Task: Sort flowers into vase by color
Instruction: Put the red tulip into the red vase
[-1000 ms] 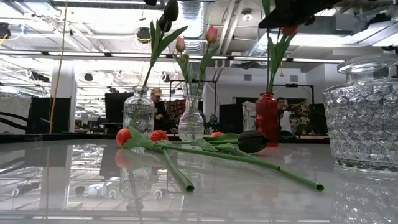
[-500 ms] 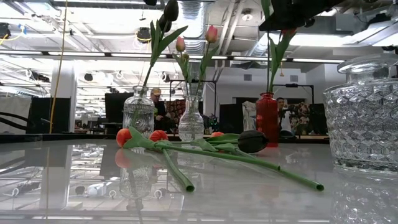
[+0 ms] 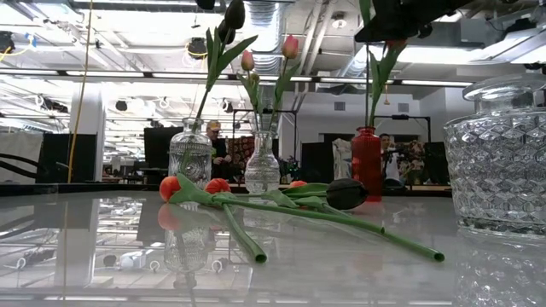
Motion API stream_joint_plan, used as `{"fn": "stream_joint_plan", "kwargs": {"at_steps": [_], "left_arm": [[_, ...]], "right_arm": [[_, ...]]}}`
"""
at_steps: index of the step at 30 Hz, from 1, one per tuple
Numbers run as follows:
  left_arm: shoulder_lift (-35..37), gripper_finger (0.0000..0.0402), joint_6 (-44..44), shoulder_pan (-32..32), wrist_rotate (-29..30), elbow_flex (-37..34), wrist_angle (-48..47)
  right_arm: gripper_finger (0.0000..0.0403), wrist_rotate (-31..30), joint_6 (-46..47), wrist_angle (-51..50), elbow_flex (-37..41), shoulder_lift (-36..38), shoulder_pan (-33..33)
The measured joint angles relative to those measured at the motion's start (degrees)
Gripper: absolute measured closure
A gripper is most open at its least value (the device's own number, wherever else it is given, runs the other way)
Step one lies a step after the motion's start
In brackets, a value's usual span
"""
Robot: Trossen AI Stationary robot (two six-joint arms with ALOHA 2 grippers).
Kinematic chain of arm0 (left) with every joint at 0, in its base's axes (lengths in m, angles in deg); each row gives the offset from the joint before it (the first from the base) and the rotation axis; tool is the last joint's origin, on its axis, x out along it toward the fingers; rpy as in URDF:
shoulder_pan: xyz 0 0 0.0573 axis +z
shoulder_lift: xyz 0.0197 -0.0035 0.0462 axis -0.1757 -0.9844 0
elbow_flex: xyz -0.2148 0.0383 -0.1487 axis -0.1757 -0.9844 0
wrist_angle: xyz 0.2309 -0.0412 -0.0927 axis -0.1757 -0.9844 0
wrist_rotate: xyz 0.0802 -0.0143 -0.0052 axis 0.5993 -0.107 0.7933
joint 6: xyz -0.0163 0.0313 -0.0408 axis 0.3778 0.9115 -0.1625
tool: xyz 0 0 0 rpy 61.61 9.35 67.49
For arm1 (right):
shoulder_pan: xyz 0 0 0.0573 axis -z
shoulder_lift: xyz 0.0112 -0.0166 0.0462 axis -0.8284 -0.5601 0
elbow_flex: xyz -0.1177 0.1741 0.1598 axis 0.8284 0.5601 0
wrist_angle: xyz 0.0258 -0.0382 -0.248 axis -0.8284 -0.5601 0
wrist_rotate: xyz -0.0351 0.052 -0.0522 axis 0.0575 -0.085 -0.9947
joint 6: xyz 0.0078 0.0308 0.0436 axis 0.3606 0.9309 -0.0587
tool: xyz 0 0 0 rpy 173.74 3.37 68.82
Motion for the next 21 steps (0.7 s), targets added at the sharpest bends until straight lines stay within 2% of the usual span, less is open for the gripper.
{"fn": "stream_joint_plan", "kwargs": {"at_steps": [12, 21], "left_arm": [[0.0, 0.0243, 0.02, 0.0, 0.0, 0.0, 0.0], [0.0, 0.0243, 0.0, 0.0, 0.0, 0.0, 0.0]], "right_arm": [[0.0243, -0.07, 4.74, -1.58, -0.02, 0.0, 0.0], [0.0225, -0.11, 4.9, -5.08, -0.02, 0.0, 0.0]]}}
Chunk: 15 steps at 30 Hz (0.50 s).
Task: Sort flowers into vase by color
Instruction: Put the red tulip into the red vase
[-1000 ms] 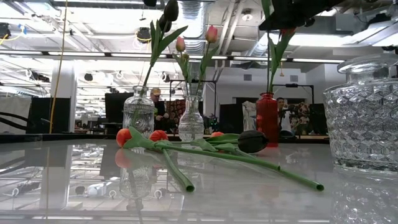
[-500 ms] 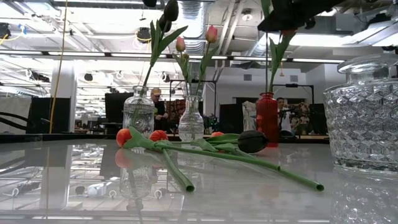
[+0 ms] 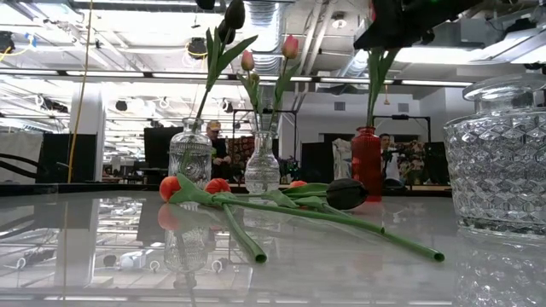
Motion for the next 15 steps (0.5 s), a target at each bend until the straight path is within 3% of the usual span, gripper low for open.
{"fn": "stream_joint_plan", "kwargs": {"at_steps": [15], "left_arm": [[0.0, 0.0243, 0.02, 0.0, 0.0, 0.0, -0.04]], "right_arm": [[0.0225, -0.09, -0.12, -11.13, -2.38, 0.0, -0.2]]}}
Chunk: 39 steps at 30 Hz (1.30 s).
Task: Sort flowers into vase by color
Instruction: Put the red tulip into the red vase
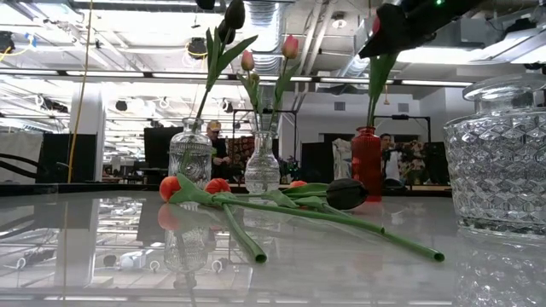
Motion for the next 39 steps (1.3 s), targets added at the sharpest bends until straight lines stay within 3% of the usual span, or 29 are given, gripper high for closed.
{"fn": "stream_joint_plan", "kwargs": {"at_steps": [6, 20, 31, 39], "left_arm": [[0.0, 0.0243, -0.01, 0.0, 0.0, 0.0, -0.02], [0.0, 0.0243, -0.01, 0.01, -0.01, 0.0, -0.33], [0.0, 0.0243, -0.02, 0.02, -0.02, 0.0, -0.33], [0.0, 0.0243, -0.01, 0.02, -0.02, 0.0, -0.36]], "right_arm": [[0.0225, 0.07, 0.98, -5.47, -2.78, 0.02, 0.02], [0.0225, 4.93, 17.92, -21.0, -6.61, 0.02, 0.02], [0.0225, 6.59, 18.56, -26.84, -9.49, 0.02, 0.02], [0.0225, 14.29, 23.59, -38.43, -13.53, 0.0, 0.02]]}}
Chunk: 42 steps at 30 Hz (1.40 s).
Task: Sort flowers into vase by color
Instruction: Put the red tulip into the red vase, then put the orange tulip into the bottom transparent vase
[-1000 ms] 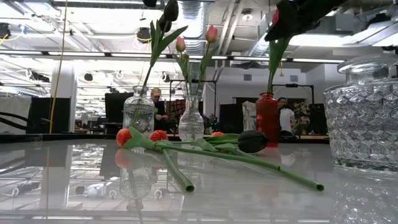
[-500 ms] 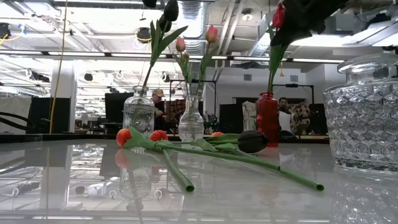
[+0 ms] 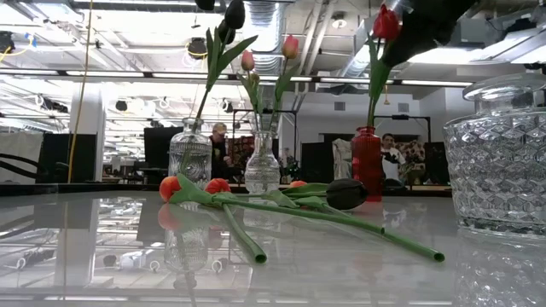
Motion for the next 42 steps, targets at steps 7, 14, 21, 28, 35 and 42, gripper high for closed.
{"fn": "stream_joint_plan", "kwargs": {"at_steps": [7, 14, 21, 28, 35, 42], "left_arm": [[0.0, 0.0243, -0.02, 0.0, 0.0, 0.0, -1.53], [0.0, 0.0243, -3.85, 0.0, -0.03, 0.0, -3.51], [0.02, 0.0243, -17.31, 0.0, -0.11, 0.0, -11.24], [0.02, 0.0243, -39.73, 0.0, -0.11, 0.0, -24.52], [0.02, 0.0243, -56.36, 0.0, 0.22, 0.0, -30.77], [0.02, 0.0243, -76.23, 0.0, 1.44, 0.0, -39.37]], "right_arm": [[0.0225, 9.21, 7.13, -12.49, -4.08, 0.02, 0.0], [0.0225, 23.44, 10.03, -15.13, -4.62, 0.0, 0.0], [0.0225, 28.14, 10.05, -15.11, -4.62, 0.0, 0.0], [0.0225, 28.12, 9.97, -15.09, -4.62, 0.0, 0.0], [0.0225, 28.04, 9.78, -15.07, -4.59, 0.0, 0.0], [0.0225, 27.88, 9.31, -15.07, -4.59, 0.0, 0.0]]}}
